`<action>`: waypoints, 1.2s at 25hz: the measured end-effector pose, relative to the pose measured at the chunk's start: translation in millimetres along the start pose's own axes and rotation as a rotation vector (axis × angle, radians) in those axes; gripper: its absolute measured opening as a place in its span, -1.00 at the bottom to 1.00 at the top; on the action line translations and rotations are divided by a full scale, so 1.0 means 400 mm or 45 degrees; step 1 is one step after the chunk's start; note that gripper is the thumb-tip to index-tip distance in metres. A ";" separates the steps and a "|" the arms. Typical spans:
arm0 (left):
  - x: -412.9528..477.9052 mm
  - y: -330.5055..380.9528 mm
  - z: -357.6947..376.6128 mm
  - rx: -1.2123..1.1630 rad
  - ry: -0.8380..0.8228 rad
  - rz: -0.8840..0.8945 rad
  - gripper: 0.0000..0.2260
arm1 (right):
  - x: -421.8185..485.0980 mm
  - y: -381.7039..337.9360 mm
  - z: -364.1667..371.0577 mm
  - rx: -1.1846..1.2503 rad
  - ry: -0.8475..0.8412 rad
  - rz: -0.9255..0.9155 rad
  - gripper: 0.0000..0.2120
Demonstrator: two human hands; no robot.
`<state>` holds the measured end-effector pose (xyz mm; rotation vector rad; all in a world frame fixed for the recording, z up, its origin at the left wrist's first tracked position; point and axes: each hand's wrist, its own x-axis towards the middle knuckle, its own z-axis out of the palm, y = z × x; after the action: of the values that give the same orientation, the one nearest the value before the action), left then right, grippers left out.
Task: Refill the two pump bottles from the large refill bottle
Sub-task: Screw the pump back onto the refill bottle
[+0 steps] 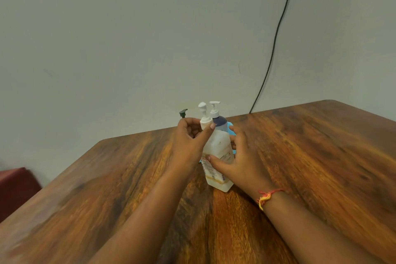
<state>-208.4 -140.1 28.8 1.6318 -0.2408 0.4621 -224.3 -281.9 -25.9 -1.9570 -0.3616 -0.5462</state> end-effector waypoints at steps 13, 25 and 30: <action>0.007 -0.033 -0.034 -0.043 -0.250 0.045 -0.69 | -0.002 0.004 0.009 -0.025 0.053 -0.028 -0.29; -0.005 -0.016 -0.019 0.095 -0.141 0.123 -0.54 | -0.004 -0.001 0.019 -0.011 0.048 -0.050 -0.35; 0.003 -0.022 -0.032 -0.013 -0.191 0.060 -0.78 | -0.003 0.007 0.017 -0.030 0.094 -0.067 -0.34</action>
<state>-205.8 -126.3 22.2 1.6558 -0.3942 0.3739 -222.5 -276.9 -31.0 -1.9489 -0.3622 -0.6575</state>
